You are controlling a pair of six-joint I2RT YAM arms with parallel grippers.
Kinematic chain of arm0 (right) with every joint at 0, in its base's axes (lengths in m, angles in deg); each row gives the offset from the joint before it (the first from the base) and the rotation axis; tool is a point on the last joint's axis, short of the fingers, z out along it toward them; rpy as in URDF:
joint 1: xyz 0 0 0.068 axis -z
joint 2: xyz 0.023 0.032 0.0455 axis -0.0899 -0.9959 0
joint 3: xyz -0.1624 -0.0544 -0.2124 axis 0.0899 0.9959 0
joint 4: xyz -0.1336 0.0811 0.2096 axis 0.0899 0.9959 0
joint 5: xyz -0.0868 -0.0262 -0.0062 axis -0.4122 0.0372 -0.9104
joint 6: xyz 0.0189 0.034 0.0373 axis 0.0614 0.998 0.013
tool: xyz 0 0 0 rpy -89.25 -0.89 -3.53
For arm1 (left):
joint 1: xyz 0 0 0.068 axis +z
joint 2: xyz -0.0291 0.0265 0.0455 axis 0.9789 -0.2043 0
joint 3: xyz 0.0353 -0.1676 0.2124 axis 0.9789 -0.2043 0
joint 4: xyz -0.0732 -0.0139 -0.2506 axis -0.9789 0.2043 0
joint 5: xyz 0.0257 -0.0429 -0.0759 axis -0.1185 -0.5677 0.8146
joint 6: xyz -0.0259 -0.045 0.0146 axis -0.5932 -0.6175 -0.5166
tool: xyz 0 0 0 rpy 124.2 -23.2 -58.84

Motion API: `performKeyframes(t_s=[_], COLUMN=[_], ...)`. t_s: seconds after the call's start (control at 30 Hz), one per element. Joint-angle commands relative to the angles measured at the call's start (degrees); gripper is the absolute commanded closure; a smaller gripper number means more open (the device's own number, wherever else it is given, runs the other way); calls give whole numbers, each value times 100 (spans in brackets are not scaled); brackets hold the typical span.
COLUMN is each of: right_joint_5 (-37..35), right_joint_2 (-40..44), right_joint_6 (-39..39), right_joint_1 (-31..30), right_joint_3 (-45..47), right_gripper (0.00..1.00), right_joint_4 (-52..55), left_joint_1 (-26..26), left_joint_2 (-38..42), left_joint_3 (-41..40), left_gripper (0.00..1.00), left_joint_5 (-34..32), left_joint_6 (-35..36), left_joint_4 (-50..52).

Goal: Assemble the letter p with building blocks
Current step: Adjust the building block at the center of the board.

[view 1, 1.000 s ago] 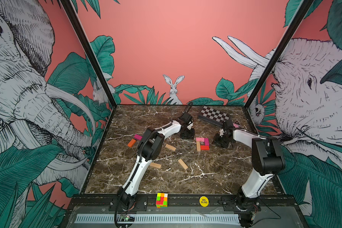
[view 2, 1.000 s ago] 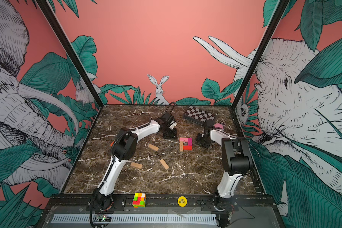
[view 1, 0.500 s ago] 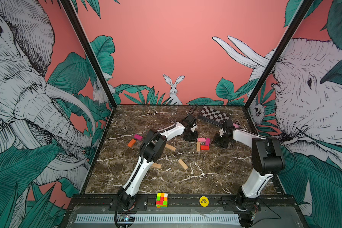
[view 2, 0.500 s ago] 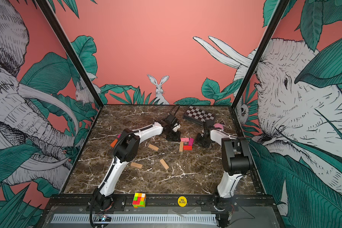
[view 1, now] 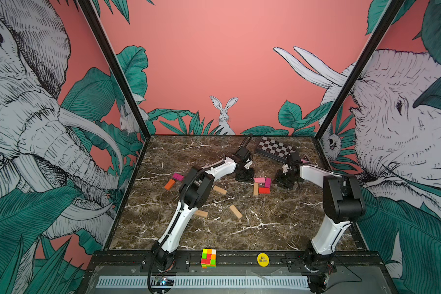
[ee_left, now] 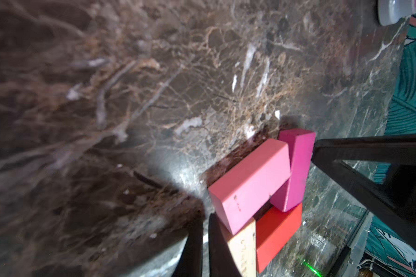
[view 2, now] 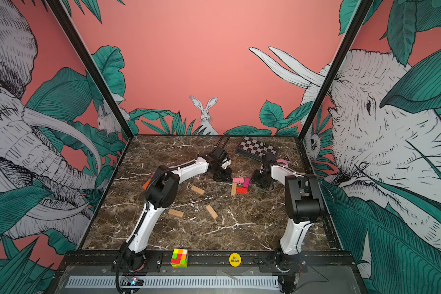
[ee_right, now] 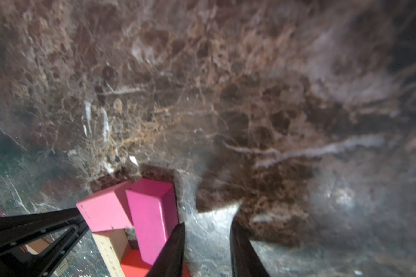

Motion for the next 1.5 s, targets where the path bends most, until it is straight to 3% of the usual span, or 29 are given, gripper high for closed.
performKeyframes(t_s=[0.0,1.0,1.47], right_joint_5=[43,229,-400], right_joint_2=[-150,-339,-130], right_joint_6=[50,102,239], right_joint_1=[5,-171,-54], right_joint_3=[-86,-182,-159], right_gripper=[67,67,65], right_joint_4=[6,-54,276], left_joint_1=[41,41,337], left_joint_2=[-5,-261,234], left_joint_3=[-74,269,-457], left_gripper=[89,89,88], left_joint_5=[-248,-122,-230], left_joint_6=[3,-15,-174], left_joint_4=[403,454,153])
